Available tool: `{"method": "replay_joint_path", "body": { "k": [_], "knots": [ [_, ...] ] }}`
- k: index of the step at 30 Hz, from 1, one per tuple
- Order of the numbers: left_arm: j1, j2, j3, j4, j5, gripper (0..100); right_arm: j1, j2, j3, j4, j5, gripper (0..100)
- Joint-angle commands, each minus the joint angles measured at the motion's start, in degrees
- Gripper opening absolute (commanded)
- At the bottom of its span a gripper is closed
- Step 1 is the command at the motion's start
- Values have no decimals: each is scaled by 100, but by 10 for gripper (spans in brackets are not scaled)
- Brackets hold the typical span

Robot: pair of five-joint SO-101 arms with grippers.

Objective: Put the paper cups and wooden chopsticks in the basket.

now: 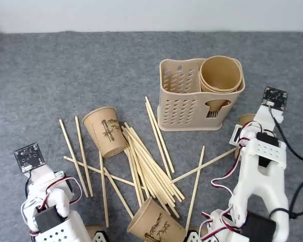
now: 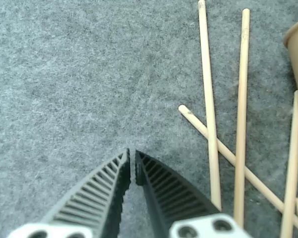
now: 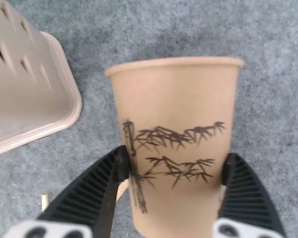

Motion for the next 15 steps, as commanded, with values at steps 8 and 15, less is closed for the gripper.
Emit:
{"method": "replay_joint_path", "body": {
  "k": [8, 15],
  "knots": [
    [-35, -79, -66, -18, -9, 17, 664, -637, -325, 4, 378, 207],
    [-26, -79, -66, -18, -9, 17, 822, -2237, -343, 532, 396, 207]
  ]
}}
